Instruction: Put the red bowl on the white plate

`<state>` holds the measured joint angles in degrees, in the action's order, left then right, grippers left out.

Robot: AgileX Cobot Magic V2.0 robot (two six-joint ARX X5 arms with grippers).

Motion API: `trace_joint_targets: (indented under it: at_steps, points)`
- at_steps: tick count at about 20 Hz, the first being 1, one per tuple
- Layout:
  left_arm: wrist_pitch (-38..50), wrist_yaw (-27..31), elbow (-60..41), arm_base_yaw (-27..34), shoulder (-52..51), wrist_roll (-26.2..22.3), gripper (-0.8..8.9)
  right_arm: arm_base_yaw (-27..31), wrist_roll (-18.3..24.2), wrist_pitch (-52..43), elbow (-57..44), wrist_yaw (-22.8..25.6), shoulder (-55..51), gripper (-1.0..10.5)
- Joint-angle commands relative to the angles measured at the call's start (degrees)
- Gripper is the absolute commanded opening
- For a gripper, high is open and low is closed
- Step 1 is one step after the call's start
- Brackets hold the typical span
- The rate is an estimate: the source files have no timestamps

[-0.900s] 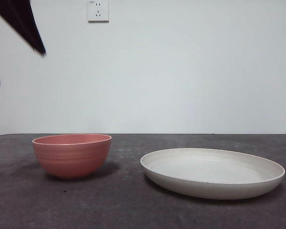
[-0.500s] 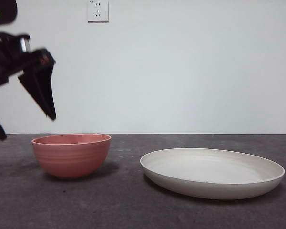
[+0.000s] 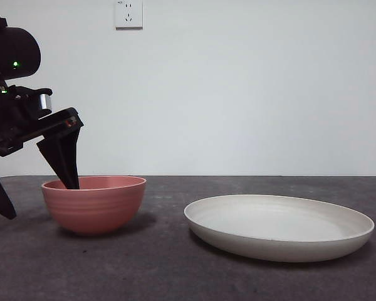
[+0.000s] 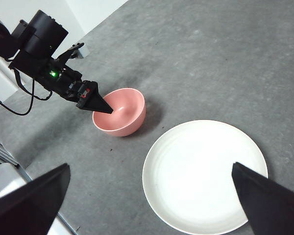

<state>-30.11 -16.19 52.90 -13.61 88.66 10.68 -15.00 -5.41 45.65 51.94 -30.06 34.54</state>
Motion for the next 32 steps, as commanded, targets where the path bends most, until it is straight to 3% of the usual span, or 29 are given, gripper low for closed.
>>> trace_joint_targets:
  at_steps: [1, 5, 10, 15, 19, 21, 32]
  points:
    - [-0.07, 0.31, 1.14, -1.16, 1.07, 0.98, 3.36, -0.35, -0.61, -0.46, 0.87, -0.15, 0.17, 5.4]
    - [0.15, 0.33, 1.16, -3.06, 1.09, 0.98, 1.49, -0.35, -0.61, -0.46, 0.87, -0.15, 0.17, 5.4]
    - [0.24, 0.33, 1.16, -3.30, 1.09, 0.98, 0.12, -0.35, -0.61, -0.46, 0.87, -0.17, 0.17, 5.4]
    - [-3.23, 0.33, 4.63, -3.54, 1.09, 2.32, 0.14, -0.35, -0.63, -0.42, 0.87, -0.20, 0.17, 5.4]
    - [-13.38, 0.79, 14.49, -6.29, 1.97, 3.80, 0.15, -0.35, -1.84, -0.44, 0.87, -0.39, 0.17, 5.4]
    - [-17.77, 4.63, 20.92, -9.31, 3.98, 3.76, 0.15, -0.35, -1.92, -0.42, 0.87, -0.44, 0.17, 5.4]
    - [-26.58, 6.36, 51.56, -27.26, 29.97, 3.34, 0.15, -0.35, -1.88, -0.44, 0.87, -0.39, 0.15, 5.4]
